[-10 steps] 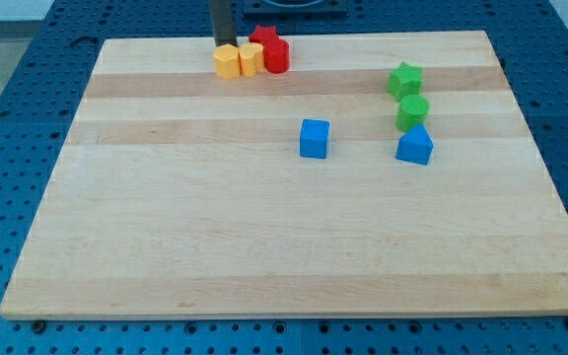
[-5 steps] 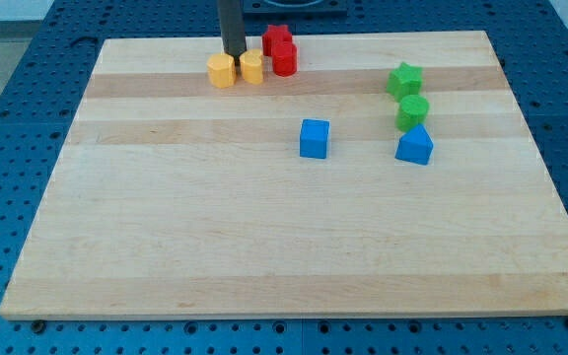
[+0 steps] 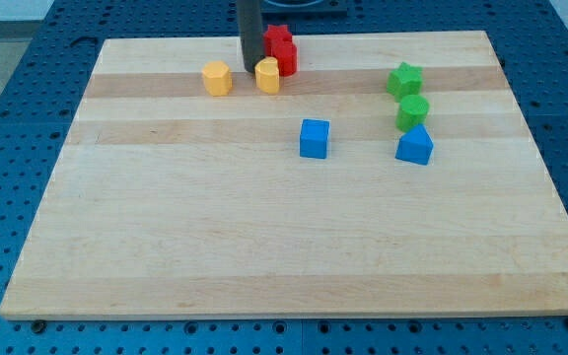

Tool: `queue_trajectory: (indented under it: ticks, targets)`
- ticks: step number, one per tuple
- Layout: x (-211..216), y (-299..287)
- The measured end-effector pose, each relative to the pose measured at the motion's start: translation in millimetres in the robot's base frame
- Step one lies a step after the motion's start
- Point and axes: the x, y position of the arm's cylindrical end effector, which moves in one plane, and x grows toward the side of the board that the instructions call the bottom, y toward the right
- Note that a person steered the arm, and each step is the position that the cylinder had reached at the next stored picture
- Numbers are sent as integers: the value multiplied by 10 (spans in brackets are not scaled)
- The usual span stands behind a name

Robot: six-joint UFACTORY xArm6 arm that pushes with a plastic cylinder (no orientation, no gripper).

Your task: Move the yellow heart above the blue cube

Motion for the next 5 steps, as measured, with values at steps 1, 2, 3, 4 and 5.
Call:
queue_trajectory:
  ticks: [1, 2, 3, 4, 5]
  targets:
    - [90, 278]
    - [192, 424]
    - [303, 428]
    - [441, 432]
    - [606, 478]
